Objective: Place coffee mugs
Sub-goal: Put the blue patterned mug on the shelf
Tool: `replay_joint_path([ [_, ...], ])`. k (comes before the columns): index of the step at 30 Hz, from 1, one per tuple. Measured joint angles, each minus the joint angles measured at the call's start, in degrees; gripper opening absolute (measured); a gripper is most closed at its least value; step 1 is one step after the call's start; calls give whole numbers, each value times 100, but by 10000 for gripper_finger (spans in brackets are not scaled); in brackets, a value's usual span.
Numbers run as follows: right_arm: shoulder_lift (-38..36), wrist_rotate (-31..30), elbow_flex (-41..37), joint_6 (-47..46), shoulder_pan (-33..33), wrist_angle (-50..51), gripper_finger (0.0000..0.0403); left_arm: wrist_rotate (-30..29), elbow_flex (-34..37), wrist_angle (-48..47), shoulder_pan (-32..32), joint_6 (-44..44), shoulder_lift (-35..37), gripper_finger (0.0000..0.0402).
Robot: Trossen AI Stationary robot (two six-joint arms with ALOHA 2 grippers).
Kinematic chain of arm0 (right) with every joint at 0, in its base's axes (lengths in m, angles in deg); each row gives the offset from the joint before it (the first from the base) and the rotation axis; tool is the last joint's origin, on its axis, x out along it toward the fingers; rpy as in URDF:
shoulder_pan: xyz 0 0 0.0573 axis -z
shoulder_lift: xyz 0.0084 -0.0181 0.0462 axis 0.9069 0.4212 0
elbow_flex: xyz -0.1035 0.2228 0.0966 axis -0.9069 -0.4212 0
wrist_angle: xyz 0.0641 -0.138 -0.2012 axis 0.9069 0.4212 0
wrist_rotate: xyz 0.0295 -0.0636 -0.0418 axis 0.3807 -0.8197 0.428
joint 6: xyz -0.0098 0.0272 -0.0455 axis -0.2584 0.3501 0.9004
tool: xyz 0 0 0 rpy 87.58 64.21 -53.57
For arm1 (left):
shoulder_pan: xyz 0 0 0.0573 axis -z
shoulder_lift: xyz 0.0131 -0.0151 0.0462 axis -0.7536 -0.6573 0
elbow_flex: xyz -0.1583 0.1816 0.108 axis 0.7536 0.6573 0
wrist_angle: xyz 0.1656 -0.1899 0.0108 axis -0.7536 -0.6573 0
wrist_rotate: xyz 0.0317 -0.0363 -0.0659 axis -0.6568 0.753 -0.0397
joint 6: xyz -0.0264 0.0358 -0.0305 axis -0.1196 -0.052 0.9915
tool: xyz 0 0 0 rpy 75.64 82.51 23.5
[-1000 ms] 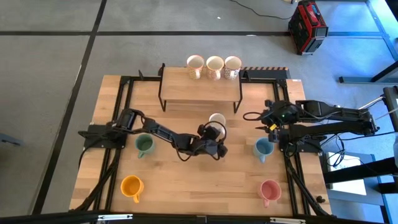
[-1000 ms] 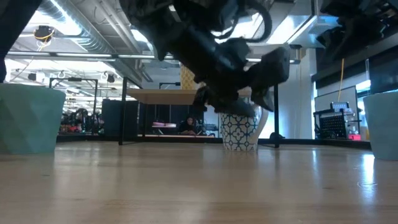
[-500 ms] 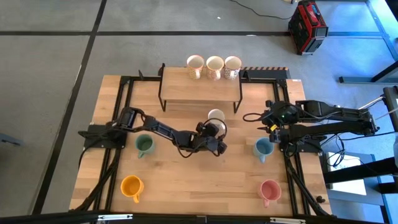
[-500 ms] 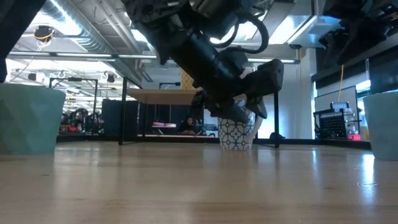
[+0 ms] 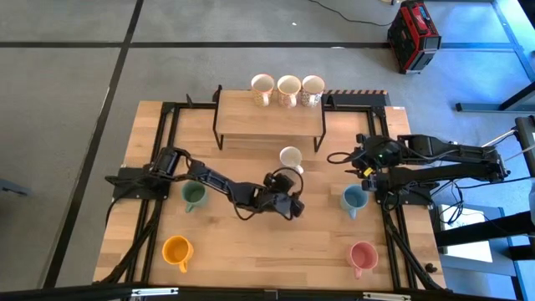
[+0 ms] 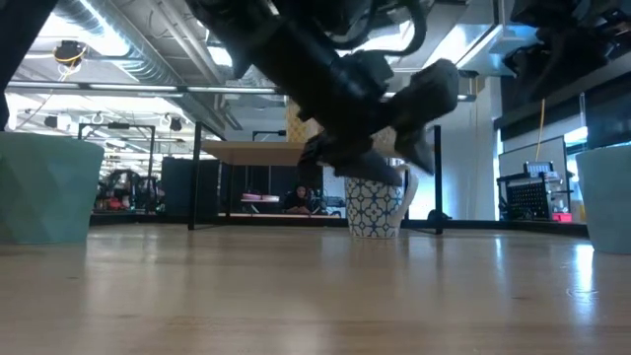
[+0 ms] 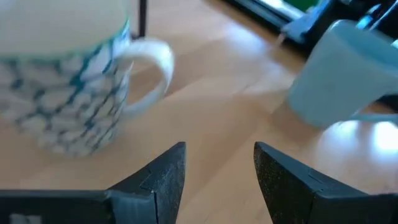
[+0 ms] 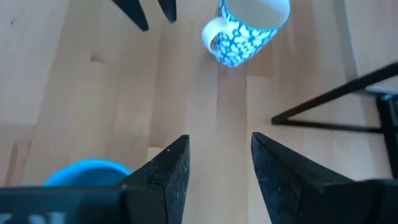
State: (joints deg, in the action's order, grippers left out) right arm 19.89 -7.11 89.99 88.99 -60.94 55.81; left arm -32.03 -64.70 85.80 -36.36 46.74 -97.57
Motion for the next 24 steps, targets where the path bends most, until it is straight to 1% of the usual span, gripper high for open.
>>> replay_joint_path([
  [3,2,-68,0,130,0,-113,161,-80,-5,166,-8,-311,164,183],
  [5,4,-84,0,158,1,-181,161,-123,-138,241,-35,-550,307,183],
  [8,23,-84,2,158,2,-231,161,-163,-349,-26,-68,-1249,546,183],
  [10,46,-81,2,107,1,-260,161,-160,-497,-532,-131,-1744,765,183],
  [12,72,-80,5,64,2,-331,161,-37,-757,-1074,-252,-2037,893,183],
  [14,103,-77,5,57,2,-350,161,308,-942,-1857,-421,-2294,968,183],
  [15,125,-67,5,34,2,-374,161,612,-1029,-2215,-530,-2410,957,183],
  [18,196,-30,5,-111,2,-443,161,1708,-1135,-2840,-884,-2594,936,183],
  [20,241,-28,5,-193,2,-462,161,2187,-1141,-3169,-1094,-2601,930,183],
  [22,250,-29,5,-313,2,-454,161,2287,-1137,-3441,-1243,-2692,915,183],
  [24,278,-29,5,-431,2,-485,161,2286,-1137,-3474,-1341,-2901,914,183],
])
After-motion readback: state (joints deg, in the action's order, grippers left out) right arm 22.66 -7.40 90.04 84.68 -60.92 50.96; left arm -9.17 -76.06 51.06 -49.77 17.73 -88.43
